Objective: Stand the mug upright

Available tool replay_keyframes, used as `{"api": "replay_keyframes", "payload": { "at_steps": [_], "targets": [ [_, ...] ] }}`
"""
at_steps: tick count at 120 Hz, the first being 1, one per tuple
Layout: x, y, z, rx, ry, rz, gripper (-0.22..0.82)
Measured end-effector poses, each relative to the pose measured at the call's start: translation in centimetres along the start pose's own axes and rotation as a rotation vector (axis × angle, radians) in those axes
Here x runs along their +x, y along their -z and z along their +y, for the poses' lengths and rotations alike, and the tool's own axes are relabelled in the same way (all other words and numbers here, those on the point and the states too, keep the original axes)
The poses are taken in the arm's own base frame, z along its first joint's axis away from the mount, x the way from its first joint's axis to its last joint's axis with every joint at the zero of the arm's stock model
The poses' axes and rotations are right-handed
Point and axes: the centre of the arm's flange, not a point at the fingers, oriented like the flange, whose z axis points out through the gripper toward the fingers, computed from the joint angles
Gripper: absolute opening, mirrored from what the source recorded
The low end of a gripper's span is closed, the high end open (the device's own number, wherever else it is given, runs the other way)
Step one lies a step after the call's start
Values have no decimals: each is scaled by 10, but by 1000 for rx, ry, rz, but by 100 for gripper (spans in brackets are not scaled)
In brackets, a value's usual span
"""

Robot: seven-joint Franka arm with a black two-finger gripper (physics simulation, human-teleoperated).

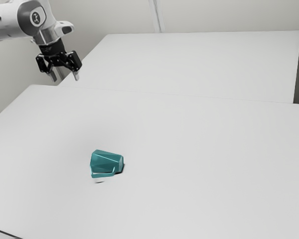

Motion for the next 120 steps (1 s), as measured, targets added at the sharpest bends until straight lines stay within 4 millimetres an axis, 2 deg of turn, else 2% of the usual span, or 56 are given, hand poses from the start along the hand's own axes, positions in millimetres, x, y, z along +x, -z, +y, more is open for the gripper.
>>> {"api": "replay_keyframes", "payload": {
  "at_steps": [13, 28, 44, 59, 70, 84, 120],
  "targets": [
    [-7, -7, -4, -1, 3, -12, 60],
    [-8, -28, -12, -5, 9, -23, 60],
    [-20, -87, -48, -113, 66, -66, 60],
    [-39, -150, -88, -330, 170, -60, 60],
    [-51, -187, -105, -478, 236, -28, 60],
    [-64, -218, -119, -600, 281, 36, 60],
    [-89, -276, -122, -672, 154, 187, 60]
  ]
}}
